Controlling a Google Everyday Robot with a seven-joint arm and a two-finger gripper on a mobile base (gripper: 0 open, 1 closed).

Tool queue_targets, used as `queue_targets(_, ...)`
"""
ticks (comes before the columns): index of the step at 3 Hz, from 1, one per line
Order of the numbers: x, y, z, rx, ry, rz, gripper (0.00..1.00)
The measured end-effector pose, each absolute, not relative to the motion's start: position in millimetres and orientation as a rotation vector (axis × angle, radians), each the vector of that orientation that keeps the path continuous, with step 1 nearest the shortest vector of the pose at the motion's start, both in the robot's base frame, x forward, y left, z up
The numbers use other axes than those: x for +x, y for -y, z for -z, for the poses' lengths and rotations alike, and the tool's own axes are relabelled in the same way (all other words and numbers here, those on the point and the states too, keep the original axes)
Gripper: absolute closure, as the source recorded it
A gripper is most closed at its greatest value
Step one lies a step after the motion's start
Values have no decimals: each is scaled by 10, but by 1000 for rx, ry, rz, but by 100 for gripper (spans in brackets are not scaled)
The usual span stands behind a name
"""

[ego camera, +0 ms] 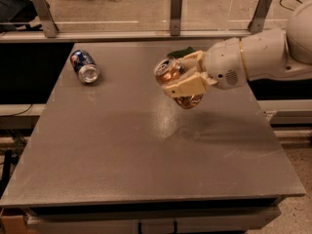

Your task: Place orange can upright

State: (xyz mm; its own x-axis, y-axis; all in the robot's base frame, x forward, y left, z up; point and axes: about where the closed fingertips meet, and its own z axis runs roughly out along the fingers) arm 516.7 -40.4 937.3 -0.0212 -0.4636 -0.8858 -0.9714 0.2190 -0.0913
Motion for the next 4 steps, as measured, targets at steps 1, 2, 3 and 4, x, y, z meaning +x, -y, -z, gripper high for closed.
queue_targets(1, 5072, 366, -9433, -1303, -1441, -903, 100)
queue_targets(2, 4986, 394, -9416, -1232, -1325, -1027, 100)
queue_targets(3, 4920, 406, -9328, -1217, -1270, -1108, 83)
queue_targets(4, 4857, 428, -9167, -1216, -1262, -1159, 59)
